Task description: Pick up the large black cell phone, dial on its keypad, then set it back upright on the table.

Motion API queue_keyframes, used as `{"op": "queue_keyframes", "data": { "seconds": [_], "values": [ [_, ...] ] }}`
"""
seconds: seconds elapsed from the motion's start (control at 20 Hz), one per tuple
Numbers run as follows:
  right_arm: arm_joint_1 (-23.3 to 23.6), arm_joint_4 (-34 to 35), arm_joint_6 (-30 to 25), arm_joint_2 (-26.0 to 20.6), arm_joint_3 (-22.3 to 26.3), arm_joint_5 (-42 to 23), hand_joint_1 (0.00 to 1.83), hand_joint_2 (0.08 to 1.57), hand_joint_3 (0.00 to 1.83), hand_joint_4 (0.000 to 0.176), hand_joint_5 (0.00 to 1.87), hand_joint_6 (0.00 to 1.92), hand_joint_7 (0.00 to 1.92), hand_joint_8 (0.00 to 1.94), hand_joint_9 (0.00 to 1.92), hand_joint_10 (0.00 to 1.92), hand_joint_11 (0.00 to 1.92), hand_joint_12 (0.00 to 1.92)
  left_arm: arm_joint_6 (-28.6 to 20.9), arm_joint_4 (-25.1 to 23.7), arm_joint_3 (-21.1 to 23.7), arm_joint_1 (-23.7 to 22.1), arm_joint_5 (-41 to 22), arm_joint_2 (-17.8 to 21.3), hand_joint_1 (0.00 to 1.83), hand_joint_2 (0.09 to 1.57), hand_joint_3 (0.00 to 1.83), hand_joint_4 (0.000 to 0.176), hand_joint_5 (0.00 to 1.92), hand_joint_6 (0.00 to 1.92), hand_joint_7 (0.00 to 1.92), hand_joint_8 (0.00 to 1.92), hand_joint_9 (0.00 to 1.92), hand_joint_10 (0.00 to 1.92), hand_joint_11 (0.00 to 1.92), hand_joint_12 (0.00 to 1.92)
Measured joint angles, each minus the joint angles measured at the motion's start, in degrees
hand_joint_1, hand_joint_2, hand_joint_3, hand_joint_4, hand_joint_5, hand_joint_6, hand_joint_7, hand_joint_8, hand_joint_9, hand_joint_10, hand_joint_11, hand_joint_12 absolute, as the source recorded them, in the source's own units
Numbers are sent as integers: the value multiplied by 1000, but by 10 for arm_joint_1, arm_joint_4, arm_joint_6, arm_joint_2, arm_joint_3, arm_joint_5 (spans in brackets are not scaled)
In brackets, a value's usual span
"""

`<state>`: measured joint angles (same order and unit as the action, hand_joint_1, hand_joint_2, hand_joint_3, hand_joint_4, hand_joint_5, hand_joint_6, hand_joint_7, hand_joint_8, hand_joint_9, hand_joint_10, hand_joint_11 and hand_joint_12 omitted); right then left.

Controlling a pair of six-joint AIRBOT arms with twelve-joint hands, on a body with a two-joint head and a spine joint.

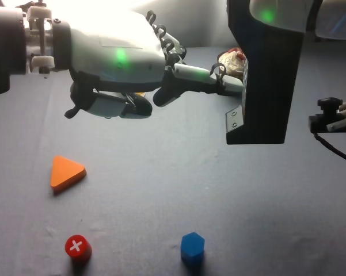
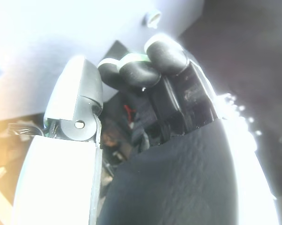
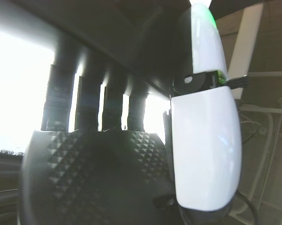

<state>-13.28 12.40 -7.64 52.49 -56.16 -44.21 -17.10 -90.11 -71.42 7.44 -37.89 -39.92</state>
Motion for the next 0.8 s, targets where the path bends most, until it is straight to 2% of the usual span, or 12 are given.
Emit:
{"op": "queue_keyframes", "data": {
  "seconds": [0.1, 0.15, 0.2, 0.25, 0.35, 0.45, 0.5, 0.55, 0.65, 0.75, 0.8],
  "values": [
    [0, 0, 2, 0, 0, 0, 1371, 1140, 0, 0, 932, 903, 897, 1143, 860, 1358, 824, 1352, 7, 7, 0, 0, 5, -9, 1304, 1260, 0, 147, 0, 0, 689, 1513, 647, 1921, 439, 1921],
    [0, 0, 4, -1, 0, 0, 1372, 1136, 0, 0, 944, 897, 908, 1116, 861, 1354, 810, 1365, 7, 8, 2, 0, 8, -13, 1303, 1262, 0, 140, 0, 0, 685, 1517, 638, 1921, 454, 1921],
    [0, 0, 4, -2, 0, 2, 1374, 1128, 0, 0, 961, 887, 925, 1079, 872, 1332, 811, 1373, 7, 7, 5, -1, 12, -14, 1302, 1262, 0, 144, 0, 0, 683, 1519, 641, 1921, 443, 1921],
    [0, 3, 4, -2, 0, 2, 1365, 1154, 5, 0, 899, 974, 870, 1188, 822, 1398, 761, 1422, 5, 3, 6, -5, 12, -17, 1302, 1263, 1, 135, 0, 0, 681, 1521, 639, 1921, 443, 1921],
    [0, 4, 4, -3, 0, -1, 1371, 1140, 0, 0, 946, 871, 902, 1163, 838, 1373, 768, 1435, 0, 0, 10, -8, 11, -17, 1299, 1269, 3, 137, 0, 0, 672, 1533, 620, 1921, 431, 1921],
    [0, 2, 3, -3, 0, 0, 1369, 1143, 1, 0, 933, 905, 902, 1157, 830, 1379, 768, 1434, -3, 9, 13, -2, 7, -10, 1301, 1267, 1, 139, 0, 0, 676, 1528, 634, 1921, 404, 1921],
    [0, 2, 3, -1, 0, 0, 1369, 1144, 1, 0, 930, 917, 901, 1158, 827, 1379, 759, 1425, -5, 12, 12, 1, 1, -5, 1300, 1268, 1, 133, 0, 0, 673, 1533, 631, 1921, 423, 1921],
    [0, 2, 2, -1, 0, 0, 1375, 1125, 0, 0, 981, 832, 942, 1086, 866, 1330, 808, 1399, -5, 12, 12, 4, -5, 0, 1298, 1273, 3, 132, 0, 0, 665, 1546, 628, 1921, 422, 1921],
    [0, 0, 2, 0, 1, 0, 1374, 1129, 1, 0, 963, 868, 927, 1101, 857, 1341, 798, 1390, -5, 11, 5, 9, -13, 8, 1299, 1269, 1, 139, 0, 0, 673, 1533, 631, 1921, 427, 1921],
    [0, 0, 2, 0, 1, 0, 1373, 1133, 0, 0, 955, 880, 922, 1103, 855, 1354, 798, 1395, -4, 10, -10, 14, -27, 21, 1299, 1266, 0, 125, 0, 0, 679, 1523, 632, 1921, 501, 1921],
    [0, 0, 2, 0, 1, 0, 1374, 1128, 0, 0, 946, 912, 934, 1067, 874, 1327, 820, 1379, -3, 10, -15, 16, -28, 26, 1300, 1268, 0, 125, 0, 0, 674, 1530, 643, 1921, 515, 1921]
  ]
}}
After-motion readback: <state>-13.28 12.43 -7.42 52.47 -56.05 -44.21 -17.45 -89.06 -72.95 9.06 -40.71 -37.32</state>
